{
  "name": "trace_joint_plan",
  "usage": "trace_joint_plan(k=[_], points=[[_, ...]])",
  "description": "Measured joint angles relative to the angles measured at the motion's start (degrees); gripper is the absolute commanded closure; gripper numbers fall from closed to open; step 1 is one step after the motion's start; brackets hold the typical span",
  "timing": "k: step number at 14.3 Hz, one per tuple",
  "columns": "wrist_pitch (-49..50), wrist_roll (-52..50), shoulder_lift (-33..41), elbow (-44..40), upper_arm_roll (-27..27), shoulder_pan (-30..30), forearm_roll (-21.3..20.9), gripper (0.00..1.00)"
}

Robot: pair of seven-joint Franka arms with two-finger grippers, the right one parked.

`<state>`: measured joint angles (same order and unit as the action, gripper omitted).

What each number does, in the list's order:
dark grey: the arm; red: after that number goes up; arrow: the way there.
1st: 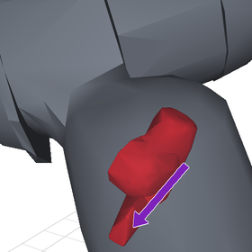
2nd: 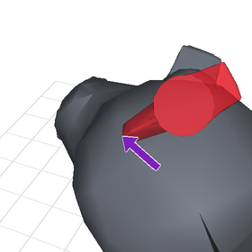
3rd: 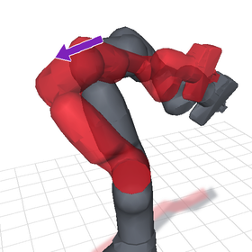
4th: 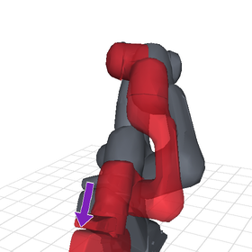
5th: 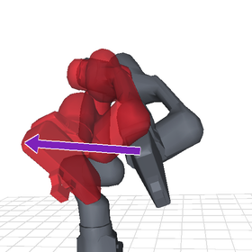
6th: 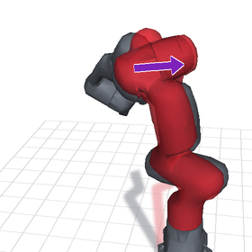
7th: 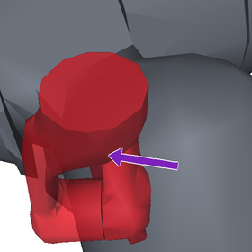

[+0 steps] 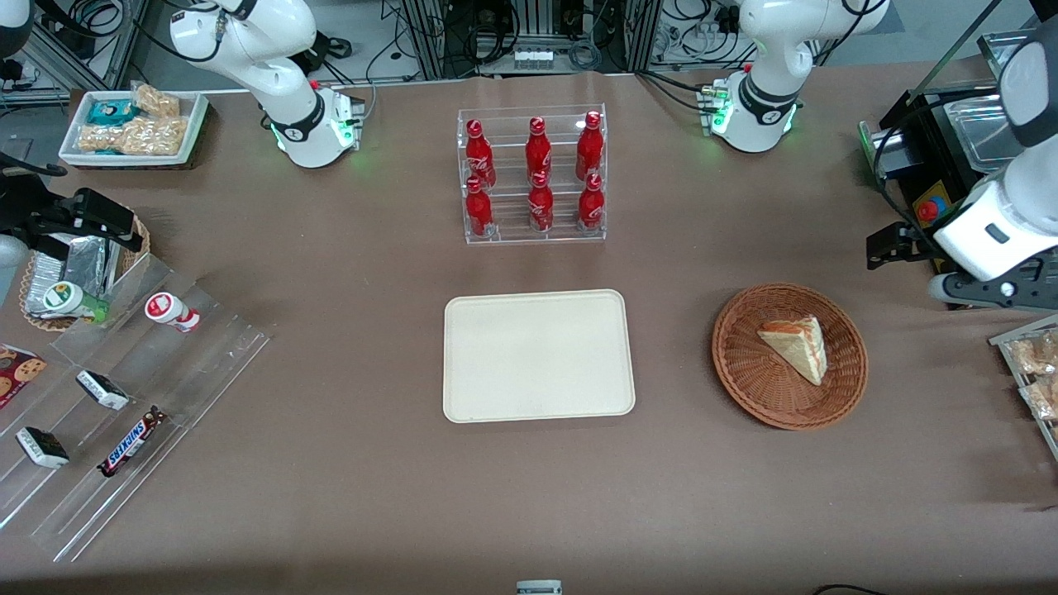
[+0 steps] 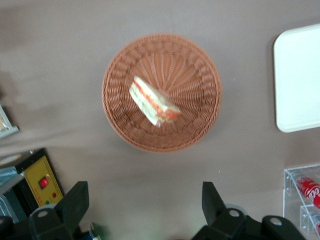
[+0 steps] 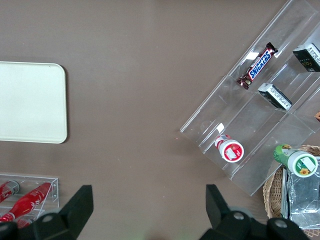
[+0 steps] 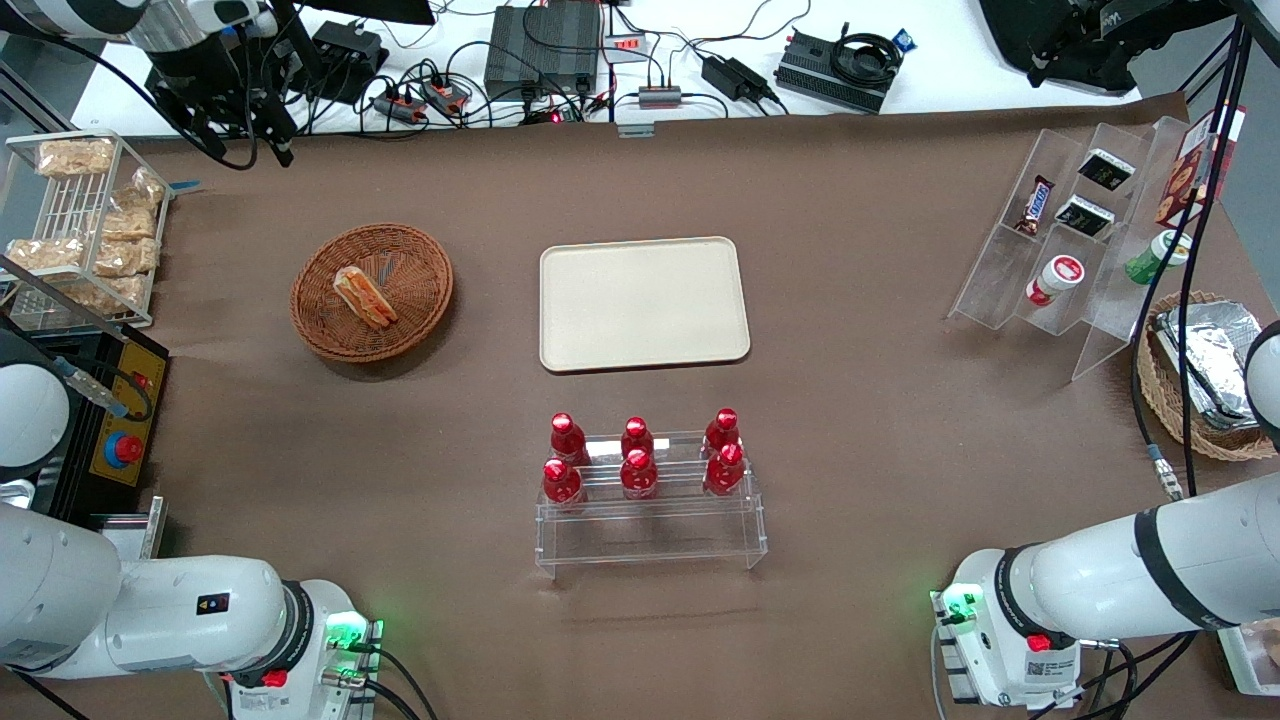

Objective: Place sandwich from basket to tray
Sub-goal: 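Move the left gripper over the sandwich in the wicker basket, then lower the left gripper and close it on the triangular sandwich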

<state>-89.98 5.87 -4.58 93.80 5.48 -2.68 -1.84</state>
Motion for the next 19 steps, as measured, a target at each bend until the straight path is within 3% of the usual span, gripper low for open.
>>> trace_joint_plan(k=[4, 9, 16, 19], points=[[-7.5, 0.0, -1.9, 7.5, -1.2, -0.2, 0.0, 0.0], [-28.0, -4.5, -3.8, 22.2, -1.6, -0.5, 0.0, 0.0], [-38.7, -46.0, -7.4, 26.1, -1.2, -0.4, 0.0, 0.0], [-45.1, -58.0, -9.2, 28.2, -1.1, -0.4, 0.0, 0.0]])
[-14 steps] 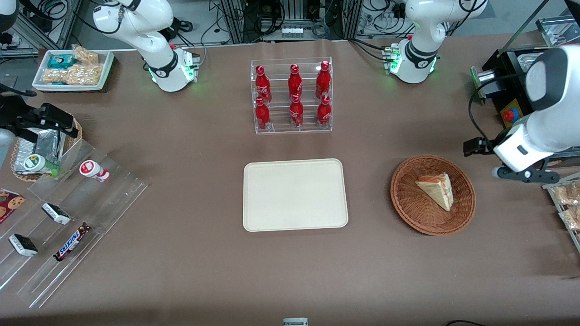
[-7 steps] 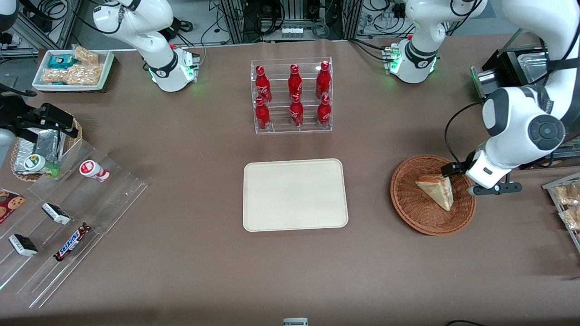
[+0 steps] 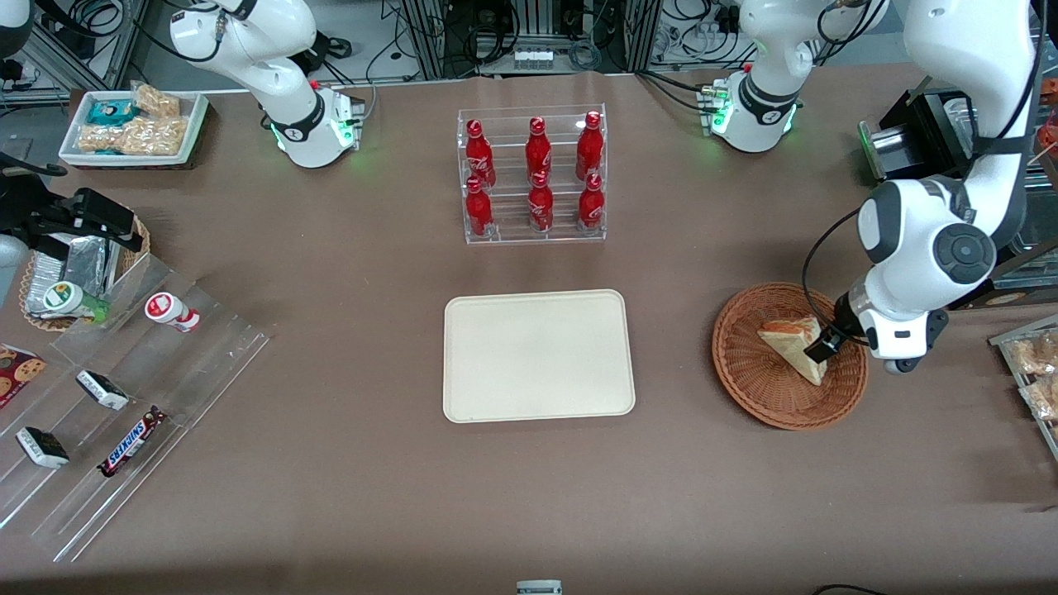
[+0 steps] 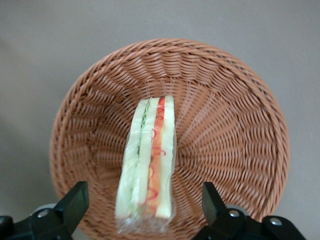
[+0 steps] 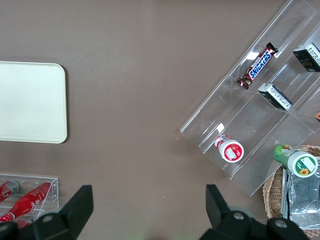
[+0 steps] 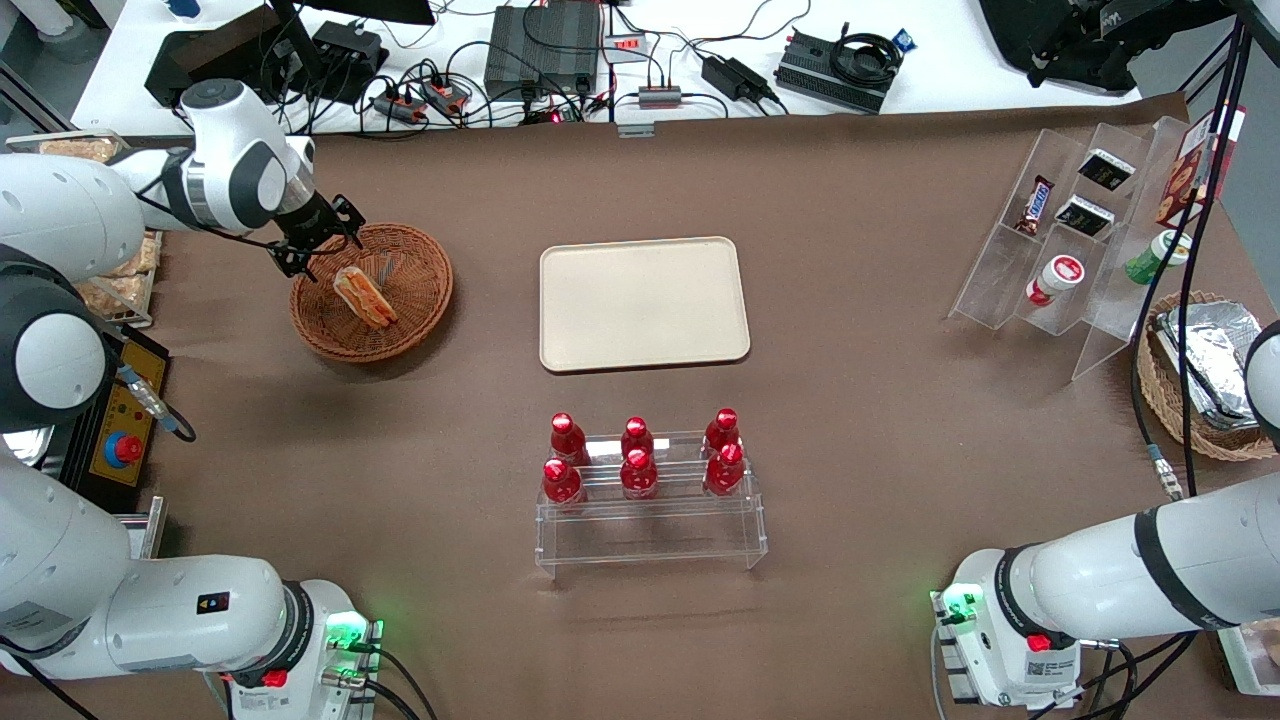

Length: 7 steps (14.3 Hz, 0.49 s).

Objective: Place sandwich from basket to tray
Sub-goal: 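Lower the left gripper and close it on the triangular sandwich, then lift the sandwich and carry it over the cream tray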

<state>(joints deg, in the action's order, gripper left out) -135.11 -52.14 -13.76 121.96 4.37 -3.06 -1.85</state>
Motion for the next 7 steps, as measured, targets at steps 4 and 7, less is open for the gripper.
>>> trace_joint_plan(k=[4, 7], points=[[-5.1, -6.0, -2.2, 3.8, 0.0, 0.0, 0.2, 0.65], [-5.5, -10.2, -2.5, 2.9, 0.3, 0.0, 0.3, 0.95]])
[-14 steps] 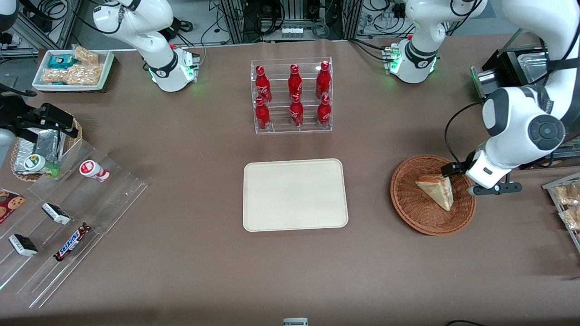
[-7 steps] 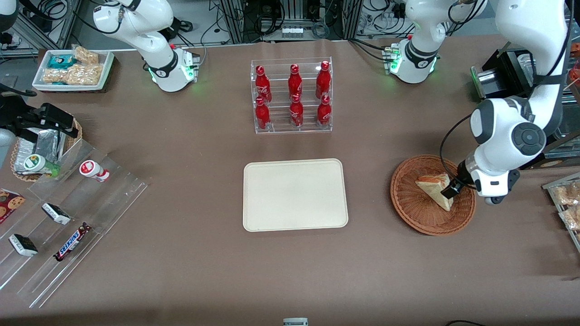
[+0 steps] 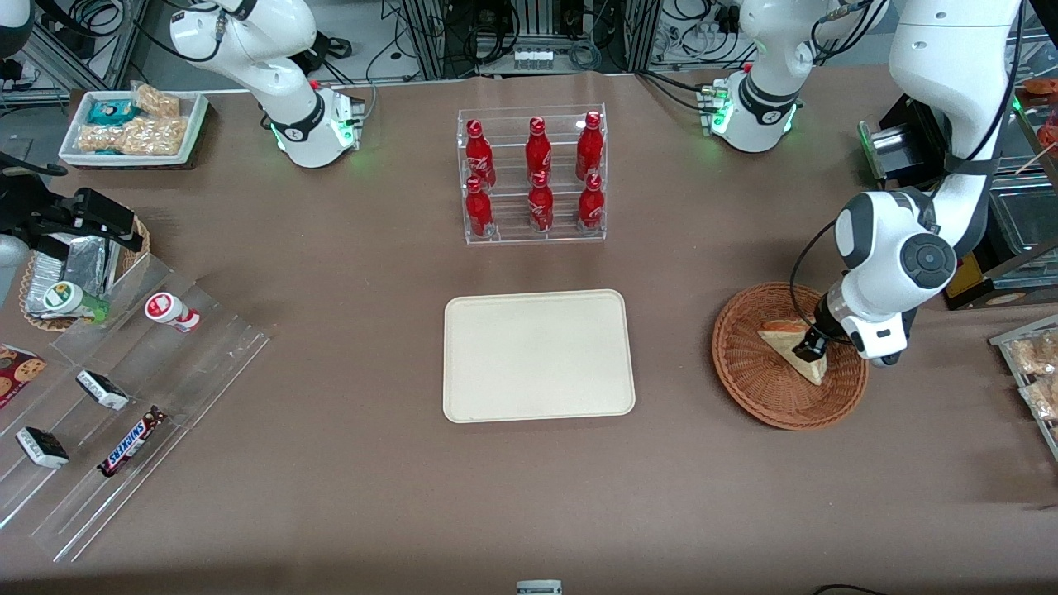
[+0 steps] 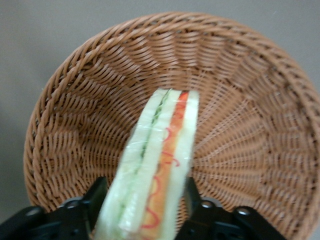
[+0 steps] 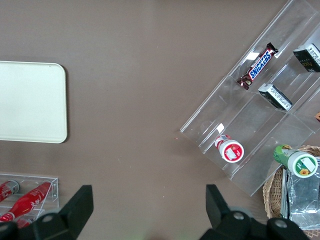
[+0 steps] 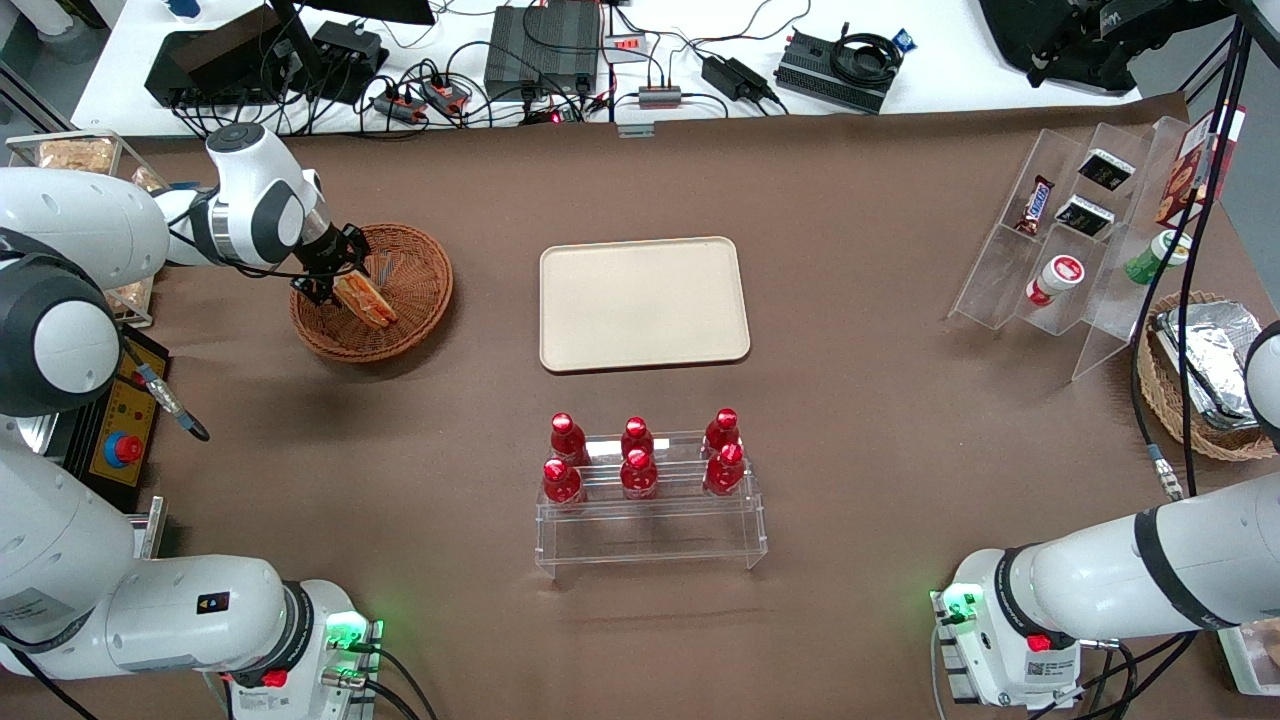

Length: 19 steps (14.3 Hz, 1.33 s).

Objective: Place sandwich from basket to tray
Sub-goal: 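Lift the sandwich and carry it over the cream tray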

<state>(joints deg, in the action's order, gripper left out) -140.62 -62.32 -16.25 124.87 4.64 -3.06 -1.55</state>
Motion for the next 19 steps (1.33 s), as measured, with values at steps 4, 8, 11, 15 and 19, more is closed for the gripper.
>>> trace_joint_plan(k=[4, 8, 11, 15, 19], points=[[10.0, -1.7, 0.2, -8.7, 2.3, 0.9, 2.1, 0.95], [21.0, -2.0, -0.9, -20.6, 5.3, 4.1, 2.7, 0.95], [22.1, -1.8, -4.9, -26.8, 8.4, 8.5, 2.8, 0.94], [21.9, -1.2, -10.4, -31.2, 9.8, 19.5, 2.7, 0.93], [12.5, 5.9, -13.5, -31.6, 9.9, 27.2, 2.7, 0.91]])
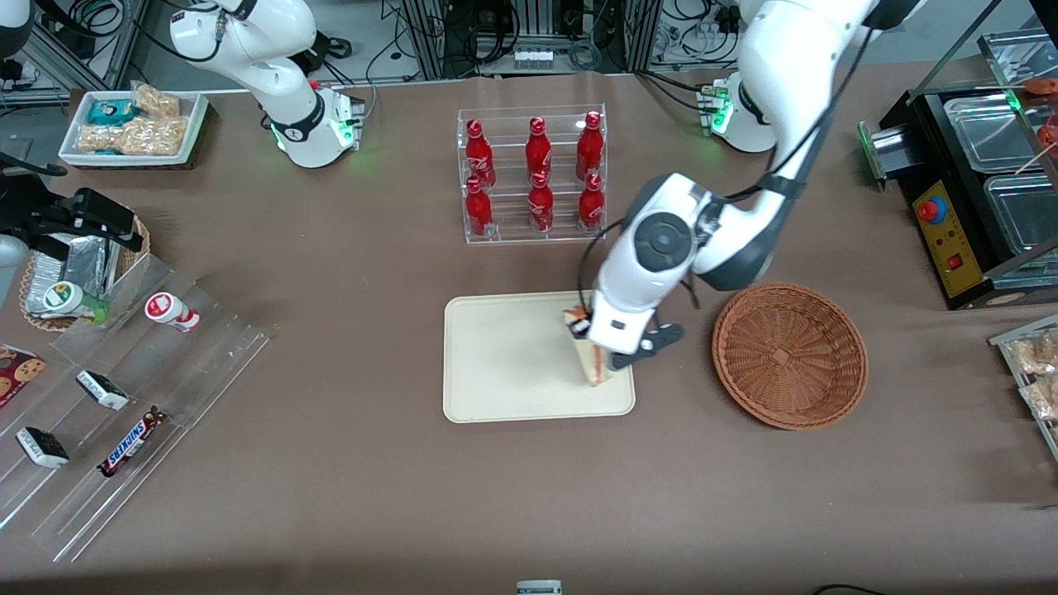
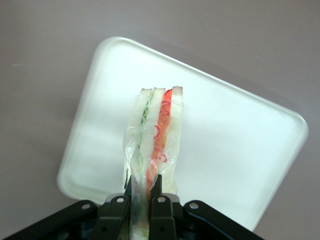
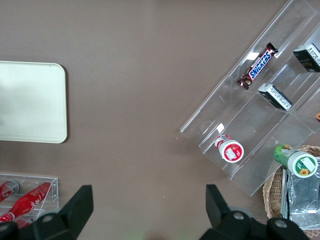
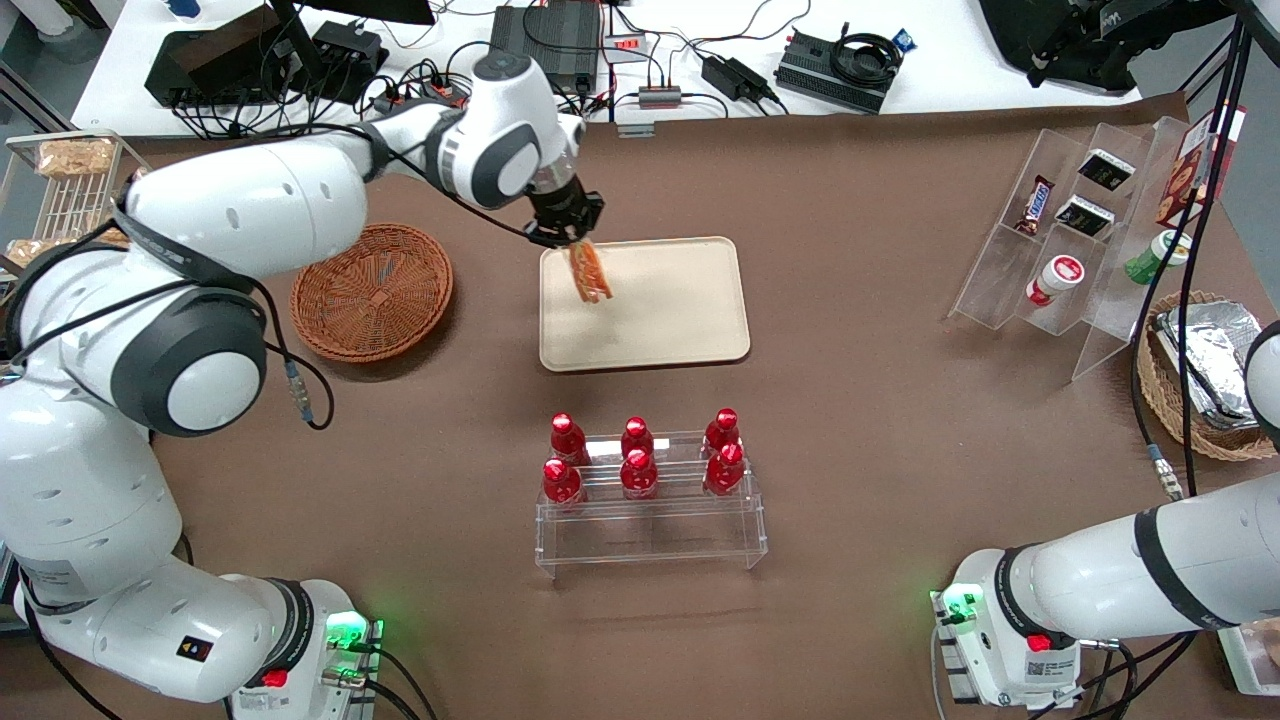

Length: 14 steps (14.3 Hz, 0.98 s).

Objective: Place sandwich from basket to tray
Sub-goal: 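Lift the sandwich and carry it over the cream tray, then lower the sandwich onto the tray and open the left gripper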

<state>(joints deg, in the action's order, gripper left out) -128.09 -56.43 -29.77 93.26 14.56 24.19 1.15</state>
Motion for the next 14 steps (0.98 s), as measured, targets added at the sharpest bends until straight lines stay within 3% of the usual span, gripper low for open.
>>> trace_joint_plan(k=[6, 10, 13, 14], points=[[-5.9, 4.5, -4.3, -0.4, 0.0, 4.9, -0.1, 0.91], [-5.9, 4.8, -6.0, -0.5, -0.1, 5.3, -4.9, 0.9], [-5.9, 5.0, -7.4, -0.5, -0.1, 5.4, -5.7, 0.83], [-6.0, 5.1, -7.7, -0.5, -0.1, 5.5, -5.7, 0.75]])
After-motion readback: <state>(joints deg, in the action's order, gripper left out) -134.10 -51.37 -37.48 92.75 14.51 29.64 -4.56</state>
